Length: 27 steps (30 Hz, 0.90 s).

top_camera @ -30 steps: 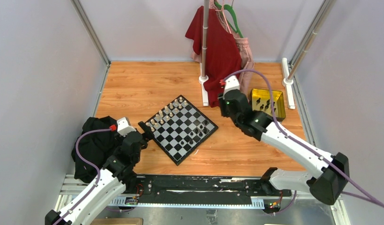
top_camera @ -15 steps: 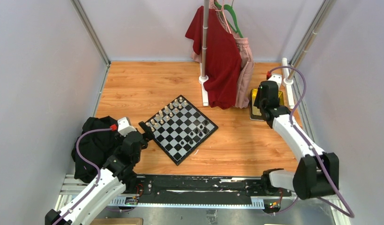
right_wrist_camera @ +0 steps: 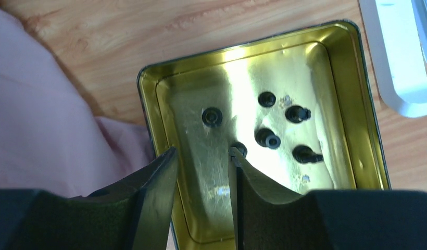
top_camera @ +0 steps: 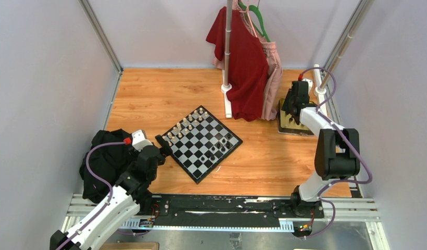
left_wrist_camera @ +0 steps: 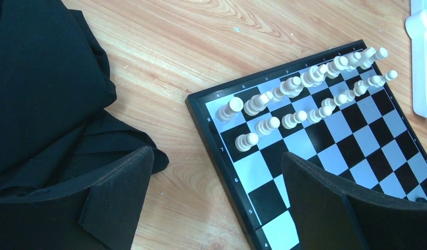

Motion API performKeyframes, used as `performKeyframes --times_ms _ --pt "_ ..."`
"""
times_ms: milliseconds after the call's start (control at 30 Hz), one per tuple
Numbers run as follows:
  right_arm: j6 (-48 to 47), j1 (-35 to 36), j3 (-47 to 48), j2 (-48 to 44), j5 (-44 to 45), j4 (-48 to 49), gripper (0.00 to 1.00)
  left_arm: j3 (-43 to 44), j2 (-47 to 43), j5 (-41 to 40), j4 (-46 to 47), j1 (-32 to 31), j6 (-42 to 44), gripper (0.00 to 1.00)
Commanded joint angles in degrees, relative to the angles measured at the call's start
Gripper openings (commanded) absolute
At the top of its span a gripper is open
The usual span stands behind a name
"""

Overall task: Set up the chess pieces on the board
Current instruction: Pick up the chess piece from the storage box.

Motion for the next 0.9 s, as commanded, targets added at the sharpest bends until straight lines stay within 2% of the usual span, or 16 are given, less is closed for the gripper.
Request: performKeyframes --times_ms 0,333,867 --pt "0.85 -1.86 4.21 3.74 -2.22 1.56 0.45 0.38 0.92 -0.18 2.3 -0.33 0.9 1.0" --pt "1.18 -4.65 8.99 11.27 -4.24 0.97 0.44 0.91 2.86 -0.28 2.66 -0.37 0.78 1.0" --pt "1.39 -5.19 9.4 13.62 -6.18 -0.02 0.39 1.04 3.21 -0.12 2.66 -0.37 0.79 1.0"
